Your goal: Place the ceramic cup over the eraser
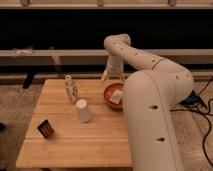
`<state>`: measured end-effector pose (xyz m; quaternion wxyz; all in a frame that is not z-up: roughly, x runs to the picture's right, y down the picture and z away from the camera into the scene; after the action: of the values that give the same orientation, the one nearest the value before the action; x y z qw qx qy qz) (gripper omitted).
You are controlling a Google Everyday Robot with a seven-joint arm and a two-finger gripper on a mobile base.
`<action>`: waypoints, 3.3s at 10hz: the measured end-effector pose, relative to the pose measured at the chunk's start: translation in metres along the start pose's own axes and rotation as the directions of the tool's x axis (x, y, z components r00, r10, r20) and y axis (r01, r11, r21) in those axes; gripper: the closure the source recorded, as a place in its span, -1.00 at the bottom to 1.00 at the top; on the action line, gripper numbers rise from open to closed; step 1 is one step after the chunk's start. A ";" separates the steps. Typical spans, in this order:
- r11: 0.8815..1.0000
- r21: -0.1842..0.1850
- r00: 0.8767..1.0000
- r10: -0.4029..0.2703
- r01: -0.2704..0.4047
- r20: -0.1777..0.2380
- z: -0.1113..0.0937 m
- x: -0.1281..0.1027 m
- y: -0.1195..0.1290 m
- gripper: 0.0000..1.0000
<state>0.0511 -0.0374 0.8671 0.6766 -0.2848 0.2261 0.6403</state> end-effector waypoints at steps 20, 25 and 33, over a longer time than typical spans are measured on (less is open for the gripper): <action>0.868 -0.068 0.871 -0.491 0.492 0.027 0.010 0.147 0.183 -0.60; 0.789 0.043 0.789 -0.615 0.613 0.015 0.055 0.159 0.254 -0.60; 0.807 -0.020 0.805 -0.586 0.590 0.096 0.012 0.153 0.229 -0.60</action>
<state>-0.1654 0.0874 0.7510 0.8434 -0.3297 0.0820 0.4161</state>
